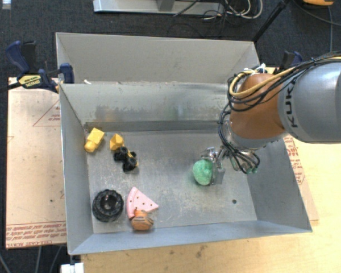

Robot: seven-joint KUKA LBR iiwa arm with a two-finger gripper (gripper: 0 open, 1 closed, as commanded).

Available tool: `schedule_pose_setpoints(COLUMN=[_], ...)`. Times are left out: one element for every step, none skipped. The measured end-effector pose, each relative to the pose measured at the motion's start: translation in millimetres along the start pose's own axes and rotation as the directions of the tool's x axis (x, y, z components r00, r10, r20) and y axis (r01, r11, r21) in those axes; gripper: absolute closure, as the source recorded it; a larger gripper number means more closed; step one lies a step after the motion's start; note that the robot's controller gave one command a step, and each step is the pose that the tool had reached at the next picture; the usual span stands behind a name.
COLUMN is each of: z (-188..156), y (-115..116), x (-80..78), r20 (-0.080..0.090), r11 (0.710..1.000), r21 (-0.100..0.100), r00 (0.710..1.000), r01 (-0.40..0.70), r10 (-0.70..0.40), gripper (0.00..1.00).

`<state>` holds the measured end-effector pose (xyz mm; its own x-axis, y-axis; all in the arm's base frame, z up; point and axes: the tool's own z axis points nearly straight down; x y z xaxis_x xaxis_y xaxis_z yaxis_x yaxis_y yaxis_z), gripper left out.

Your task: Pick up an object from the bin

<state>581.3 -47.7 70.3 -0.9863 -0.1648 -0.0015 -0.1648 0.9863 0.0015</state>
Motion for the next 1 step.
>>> schedule_pose_setpoints(z=[-138.8], y=[20.3], x=[5.9], r20=[0.003], r11=[1.000], r21=[0.001], r00=[1.000], r01=[0.012], r10=[-0.012], gripper=[1.00])
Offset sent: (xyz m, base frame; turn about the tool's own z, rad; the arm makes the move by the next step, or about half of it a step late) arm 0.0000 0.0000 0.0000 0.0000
